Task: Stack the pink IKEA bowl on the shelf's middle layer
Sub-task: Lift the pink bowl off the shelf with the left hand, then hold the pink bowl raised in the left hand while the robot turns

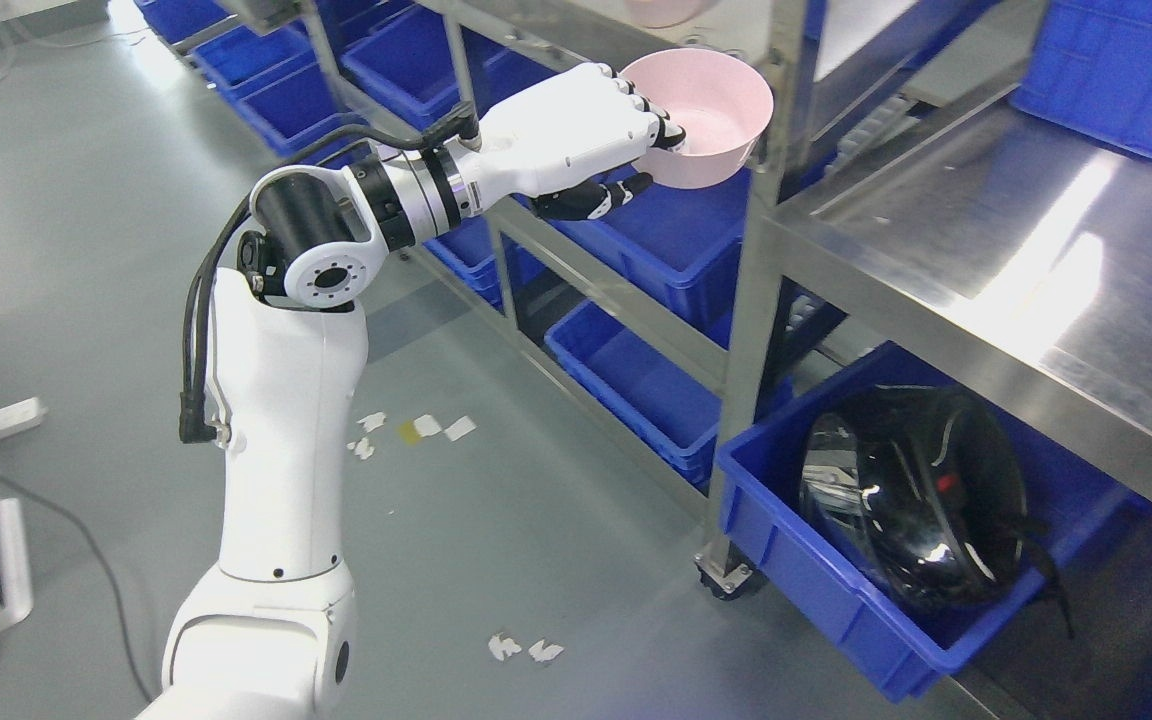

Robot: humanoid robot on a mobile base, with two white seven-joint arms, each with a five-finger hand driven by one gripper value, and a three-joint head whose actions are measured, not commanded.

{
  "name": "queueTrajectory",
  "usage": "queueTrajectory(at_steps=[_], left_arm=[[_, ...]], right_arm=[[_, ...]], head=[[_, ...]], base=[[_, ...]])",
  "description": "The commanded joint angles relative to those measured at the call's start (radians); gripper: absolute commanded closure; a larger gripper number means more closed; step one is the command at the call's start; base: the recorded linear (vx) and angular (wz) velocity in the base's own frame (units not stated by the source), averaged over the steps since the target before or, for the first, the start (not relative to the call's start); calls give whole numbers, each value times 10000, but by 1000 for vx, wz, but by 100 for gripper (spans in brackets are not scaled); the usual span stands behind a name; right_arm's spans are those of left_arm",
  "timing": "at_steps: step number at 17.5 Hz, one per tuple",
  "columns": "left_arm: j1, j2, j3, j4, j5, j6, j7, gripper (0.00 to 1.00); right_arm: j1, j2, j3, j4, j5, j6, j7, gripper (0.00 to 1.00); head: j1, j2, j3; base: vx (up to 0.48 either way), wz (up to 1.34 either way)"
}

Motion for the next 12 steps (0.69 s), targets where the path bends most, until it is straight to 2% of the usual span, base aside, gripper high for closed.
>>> queueTrajectory(at_steps=[1,12], left_arm=[[150,175,52,-173,30,-21,-14,99],[226,175,112,-173,30,10,2,99]], right_arm=[[229,-175,0,-175,0,-1,5,0],[229,-175,0,-175,0,-1,5,0]], head=[[0,0,0],[0,2,0]], base=[[-90,969],[-81,788]])
